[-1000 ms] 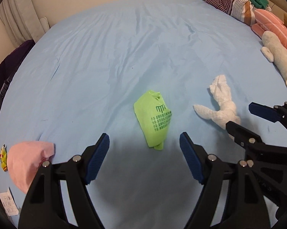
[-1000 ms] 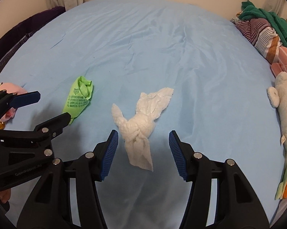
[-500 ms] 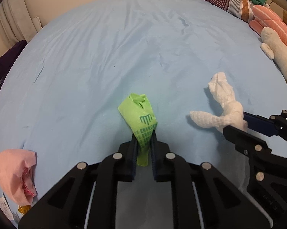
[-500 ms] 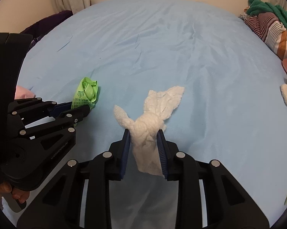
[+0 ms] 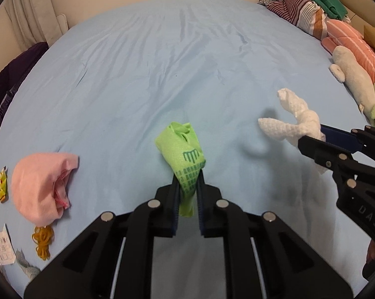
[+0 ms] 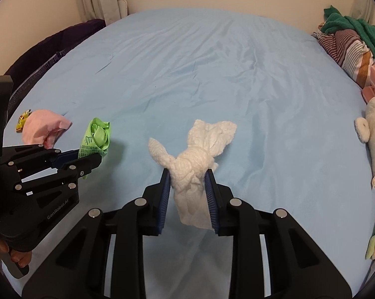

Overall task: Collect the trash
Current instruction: 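Lift both held items and carry them over the grey bin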

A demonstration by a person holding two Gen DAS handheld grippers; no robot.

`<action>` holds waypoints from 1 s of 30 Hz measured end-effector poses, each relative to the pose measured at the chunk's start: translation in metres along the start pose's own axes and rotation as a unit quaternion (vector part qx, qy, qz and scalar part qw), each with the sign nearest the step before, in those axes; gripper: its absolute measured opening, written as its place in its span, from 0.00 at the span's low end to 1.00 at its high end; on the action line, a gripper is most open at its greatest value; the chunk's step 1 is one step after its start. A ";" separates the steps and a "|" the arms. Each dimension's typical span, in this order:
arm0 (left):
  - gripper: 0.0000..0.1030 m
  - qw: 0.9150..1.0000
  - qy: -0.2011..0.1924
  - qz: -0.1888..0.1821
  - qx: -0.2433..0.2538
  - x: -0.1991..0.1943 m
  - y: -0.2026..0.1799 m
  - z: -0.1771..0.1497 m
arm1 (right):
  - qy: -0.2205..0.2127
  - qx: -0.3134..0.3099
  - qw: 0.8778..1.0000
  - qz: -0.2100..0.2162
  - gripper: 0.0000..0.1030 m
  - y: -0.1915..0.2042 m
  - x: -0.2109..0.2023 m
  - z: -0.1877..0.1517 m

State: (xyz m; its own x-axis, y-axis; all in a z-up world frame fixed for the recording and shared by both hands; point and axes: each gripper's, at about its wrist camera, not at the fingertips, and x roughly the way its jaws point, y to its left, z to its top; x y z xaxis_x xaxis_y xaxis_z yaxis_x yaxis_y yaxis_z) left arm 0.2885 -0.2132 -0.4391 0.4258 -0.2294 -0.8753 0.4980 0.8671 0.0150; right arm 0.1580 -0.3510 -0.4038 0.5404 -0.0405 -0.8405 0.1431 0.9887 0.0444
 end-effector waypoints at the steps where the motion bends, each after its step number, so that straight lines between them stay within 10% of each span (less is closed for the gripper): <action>1: 0.12 1.000 0.001 0.002 -0.005 -0.005 0.003 -0.006 | 0.000 -0.004 1.000 0.001 0.26 0.004 -0.004 -0.002; 18: 0.12 0.991 0.008 0.046 -0.124 -0.120 0.088 -0.140 | 0.017 -0.146 0.987 0.070 0.26 0.143 -0.077 -0.059; 30: 0.12 0.961 0.003 0.112 -0.252 -0.213 0.179 -0.265 | 0.015 -0.269 0.952 0.147 0.26 0.285 -0.117 -0.098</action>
State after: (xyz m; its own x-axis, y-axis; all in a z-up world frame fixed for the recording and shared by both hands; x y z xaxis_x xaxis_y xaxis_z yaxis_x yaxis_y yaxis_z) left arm 0.0864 0.1084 -0.3778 0.4741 -0.0112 -0.8804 -0.0353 0.9989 -0.0317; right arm 0.0540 -0.0507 -0.3456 0.4670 0.2453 -0.8496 -0.4608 0.8875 0.0029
